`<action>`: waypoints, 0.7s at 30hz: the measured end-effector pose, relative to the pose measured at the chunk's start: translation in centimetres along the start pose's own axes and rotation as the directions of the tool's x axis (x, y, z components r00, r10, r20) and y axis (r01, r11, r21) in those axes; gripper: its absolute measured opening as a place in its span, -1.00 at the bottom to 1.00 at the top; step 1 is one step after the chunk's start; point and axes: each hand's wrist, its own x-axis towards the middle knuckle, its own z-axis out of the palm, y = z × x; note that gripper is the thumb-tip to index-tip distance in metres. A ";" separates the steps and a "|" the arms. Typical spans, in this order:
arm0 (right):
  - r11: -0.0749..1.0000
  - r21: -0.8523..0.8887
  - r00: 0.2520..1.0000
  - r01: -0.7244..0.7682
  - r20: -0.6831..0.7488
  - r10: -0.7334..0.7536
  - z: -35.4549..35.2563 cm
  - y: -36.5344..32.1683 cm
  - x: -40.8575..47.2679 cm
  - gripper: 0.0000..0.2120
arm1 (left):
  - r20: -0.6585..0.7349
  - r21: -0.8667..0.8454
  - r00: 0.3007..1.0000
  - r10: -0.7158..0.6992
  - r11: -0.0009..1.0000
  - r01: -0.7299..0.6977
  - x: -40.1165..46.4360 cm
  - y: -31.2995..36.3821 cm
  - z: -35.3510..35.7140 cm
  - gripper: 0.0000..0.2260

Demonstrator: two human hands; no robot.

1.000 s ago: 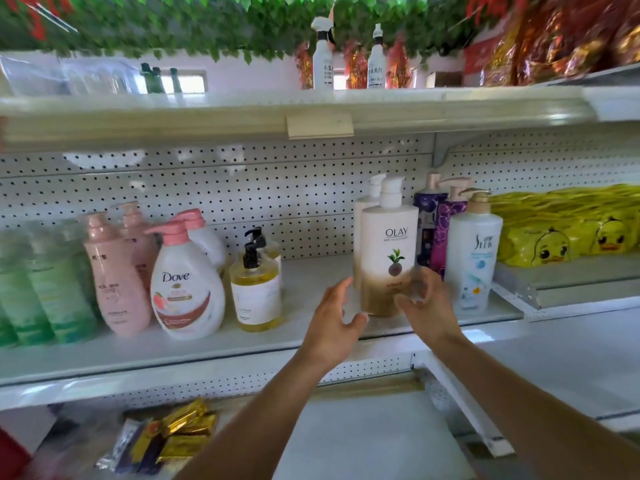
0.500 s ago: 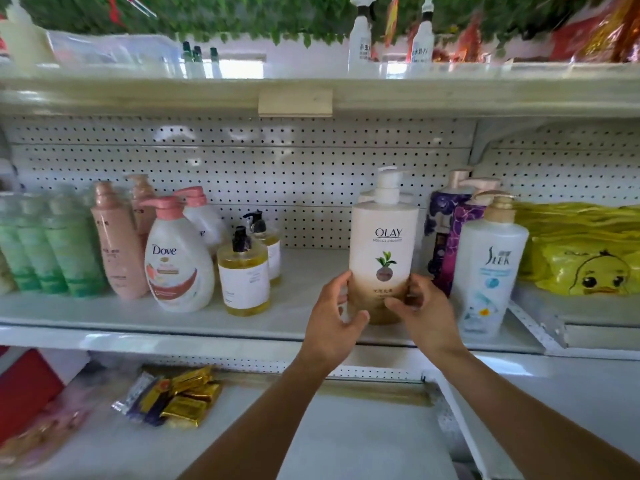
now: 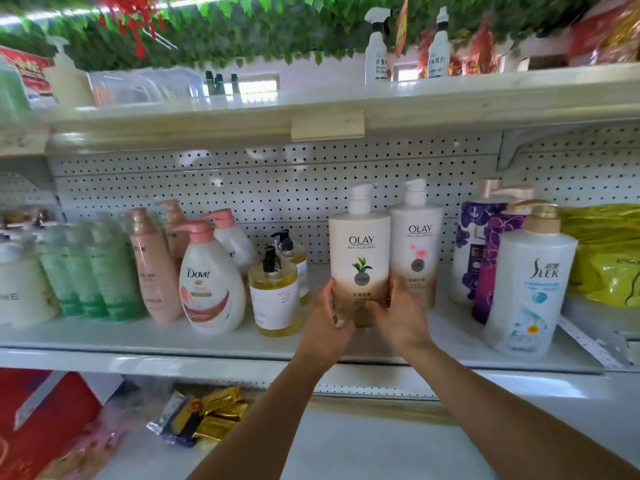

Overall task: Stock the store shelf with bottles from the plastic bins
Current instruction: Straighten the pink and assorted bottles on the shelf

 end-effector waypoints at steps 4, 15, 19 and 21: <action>0.998 -0.059 1.000 0.000 -0.006 0.000 1.2 -0.9 1.2 -0.61 | -0.030 0.026 0.999 -0.014 1.000 0.015 1.6 -0.6 -0.1 -0.26; 0.992 -0.122 0.999 -0.034 0.008 0.035 2.9 -1.8 3.0 -0.66 | -0.058 0.035 0.996 -0.063 0.997 0.065 3.8 -1.0 0.0 -0.21; 0.999 -0.050 0.999 -0.017 0.027 0.018 2.2 -0.6 2.1 -0.65 | -0.060 0.102 0.998 -0.013 0.995 0.019 3.1 -0.7 0.0 -0.19; 1.000 -0.014 0.998 -0.017 -0.067 0.016 1.2 0.4 1.6 -0.65 | -0.092 0.176 0.994 0.056 0.984 -0.039 2.6 -0.2 0.2 -0.19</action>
